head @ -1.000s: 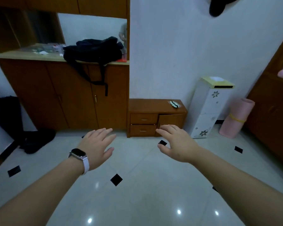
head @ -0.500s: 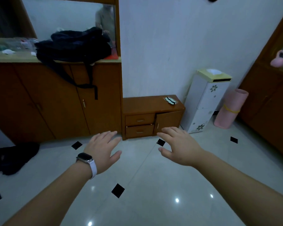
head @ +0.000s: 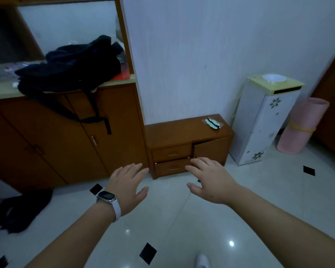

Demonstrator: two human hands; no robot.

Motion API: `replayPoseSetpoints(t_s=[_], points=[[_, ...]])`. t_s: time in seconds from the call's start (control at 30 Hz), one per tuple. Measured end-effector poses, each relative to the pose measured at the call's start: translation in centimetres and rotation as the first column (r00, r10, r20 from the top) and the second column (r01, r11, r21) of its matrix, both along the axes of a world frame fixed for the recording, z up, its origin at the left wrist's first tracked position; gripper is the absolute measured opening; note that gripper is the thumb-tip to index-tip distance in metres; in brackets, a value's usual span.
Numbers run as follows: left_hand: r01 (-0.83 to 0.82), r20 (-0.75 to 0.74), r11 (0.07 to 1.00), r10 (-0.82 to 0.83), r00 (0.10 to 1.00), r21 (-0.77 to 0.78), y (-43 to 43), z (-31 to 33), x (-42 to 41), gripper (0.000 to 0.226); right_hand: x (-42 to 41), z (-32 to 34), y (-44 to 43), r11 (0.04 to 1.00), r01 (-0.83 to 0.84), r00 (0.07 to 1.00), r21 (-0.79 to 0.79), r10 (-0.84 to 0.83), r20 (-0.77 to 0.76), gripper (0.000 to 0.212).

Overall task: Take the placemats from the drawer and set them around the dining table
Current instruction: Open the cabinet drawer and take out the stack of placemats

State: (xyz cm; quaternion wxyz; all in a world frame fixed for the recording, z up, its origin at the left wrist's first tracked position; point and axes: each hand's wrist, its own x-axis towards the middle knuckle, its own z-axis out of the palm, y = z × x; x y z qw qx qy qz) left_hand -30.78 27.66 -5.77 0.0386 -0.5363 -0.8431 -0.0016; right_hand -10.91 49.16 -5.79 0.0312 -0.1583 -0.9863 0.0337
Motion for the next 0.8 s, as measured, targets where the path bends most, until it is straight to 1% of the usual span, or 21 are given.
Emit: replayPoseSetpoints(t_s=[0.2, 0.37, 0.57, 0.67, 0.8], points=[[-0.003, -0.058, 1.000, 0.002, 0.998, -0.023, 11.3, 0.8, -4.0, 0.062, -4.3, 0.2, 10.6, 0.998, -0.042, 0.998, -0.045, 0.041, -0.038, 0.058], [0.001, -0.044, 1.000, -0.002, 0.999, -0.024, 17.8, 0.7, -6.3, 0.059, -7.0, 0.3, 17.6, 0.998, -0.058, 0.997, -0.033, 0.057, -0.049, 0.060], [-0.028, 0.000, 0.999, 0.028, 1.000, -0.022, 21.9, -0.6, -10.3, 0.059, -10.7, -0.7, 22.1, 0.997, -0.056, 0.998, -0.054, 0.053, -0.044, 0.061], [-0.019, 0.028, 0.999, 0.019, 0.999, -0.030, 23.7, -1.8, -12.9, 0.059, -13.3, -2.2, 23.6, 0.996, -0.041, 0.999, -0.078, 0.039, -0.025, 0.061], [-0.007, 0.088, 0.999, 0.011, 0.996, -0.042, 26.4, -4.2, -17.1, 0.056, -17.3, -4.8, 25.5, 0.996, -0.019, 1.000, -0.084, 0.021, 0.013, 0.056]])
